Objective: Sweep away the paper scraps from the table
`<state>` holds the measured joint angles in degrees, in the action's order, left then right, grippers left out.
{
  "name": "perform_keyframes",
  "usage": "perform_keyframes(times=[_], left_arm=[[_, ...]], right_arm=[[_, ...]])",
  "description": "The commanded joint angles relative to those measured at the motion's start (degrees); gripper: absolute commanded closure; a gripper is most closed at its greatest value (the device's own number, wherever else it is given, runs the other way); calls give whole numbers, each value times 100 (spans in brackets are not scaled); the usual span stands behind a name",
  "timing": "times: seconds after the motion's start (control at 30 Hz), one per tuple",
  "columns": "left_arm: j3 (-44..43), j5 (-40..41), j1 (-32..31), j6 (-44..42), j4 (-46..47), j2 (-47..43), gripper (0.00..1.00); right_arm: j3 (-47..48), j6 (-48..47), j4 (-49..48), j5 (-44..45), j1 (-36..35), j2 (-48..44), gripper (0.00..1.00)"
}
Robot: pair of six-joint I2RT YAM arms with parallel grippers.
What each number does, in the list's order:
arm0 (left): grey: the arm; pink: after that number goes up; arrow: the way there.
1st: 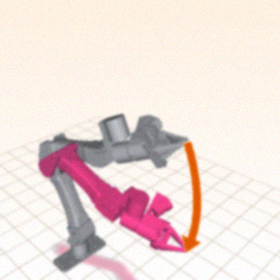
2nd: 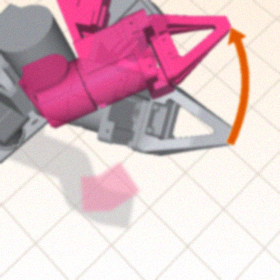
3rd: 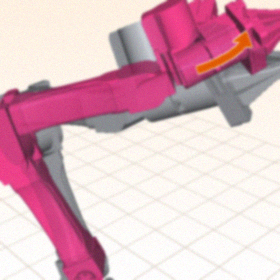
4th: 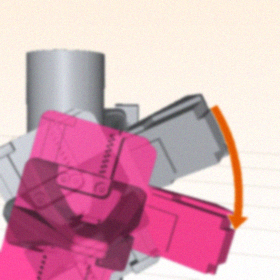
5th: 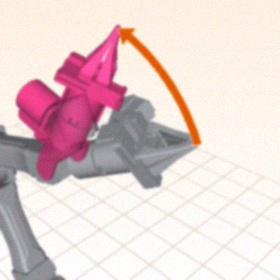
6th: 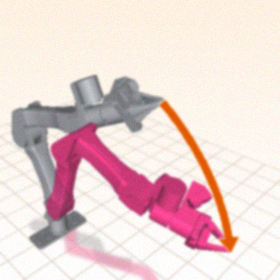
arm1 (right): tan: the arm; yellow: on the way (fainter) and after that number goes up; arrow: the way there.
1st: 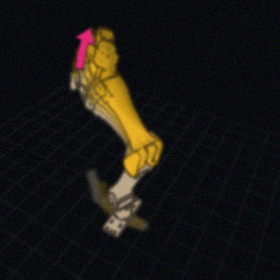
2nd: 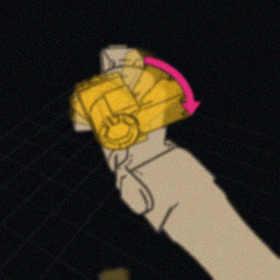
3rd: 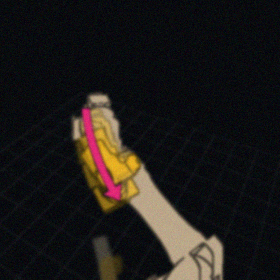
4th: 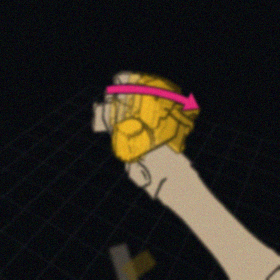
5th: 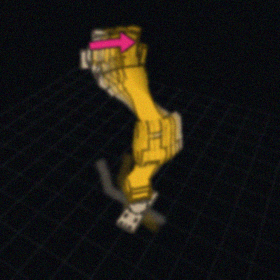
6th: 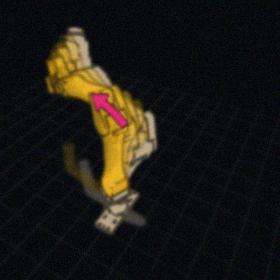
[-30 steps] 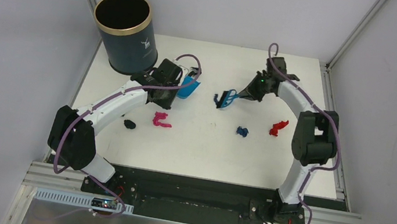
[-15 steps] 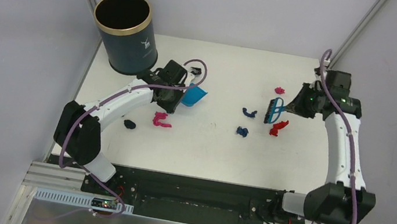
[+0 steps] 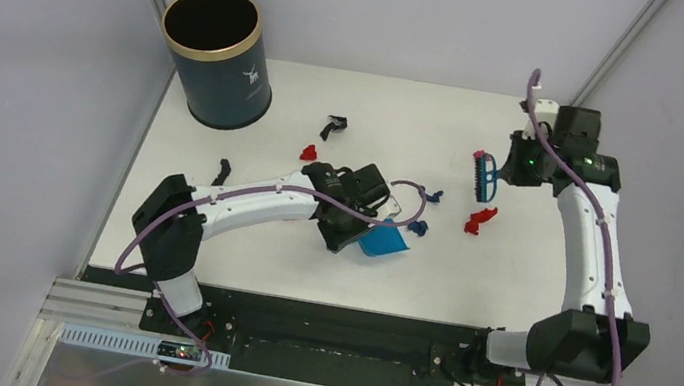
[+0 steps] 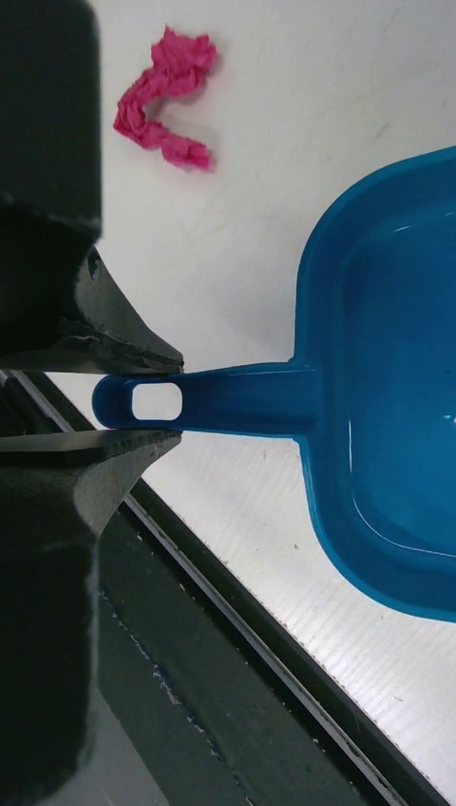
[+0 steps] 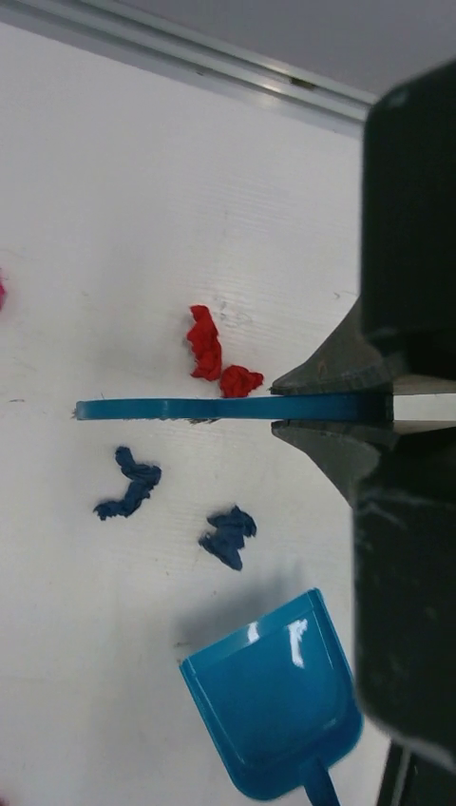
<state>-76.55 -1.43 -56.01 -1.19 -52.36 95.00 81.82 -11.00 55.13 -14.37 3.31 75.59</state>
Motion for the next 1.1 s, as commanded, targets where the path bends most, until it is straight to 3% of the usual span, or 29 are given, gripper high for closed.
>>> perform_keyframes(times=[0.0, 0.1, 0.33, 0.7, 1.07], left_arm=[[-276, -719, -34, 435, -328, 329, 100], [-439, -665, -197, 657, -376, 621, 100], [-804, -600, -240, 970, -426, 1036, 100], [-1145, -218, -234, 1177, -279, 1695, 100], [-1548, -22, -231, 1171, -126, 1998, 100]], right_arm=[[330, -878, -886, 1253, -825, 682, 100], [695, -1178, -958, 2004, -1299, 1403, 100], [1128, -1213, -886, 2282, -1788, 2527, 100], [615, -812, 143, 556, -2337, 2817, 100], [-140, -512, 727, -1609, -2485, 1854, 100]])
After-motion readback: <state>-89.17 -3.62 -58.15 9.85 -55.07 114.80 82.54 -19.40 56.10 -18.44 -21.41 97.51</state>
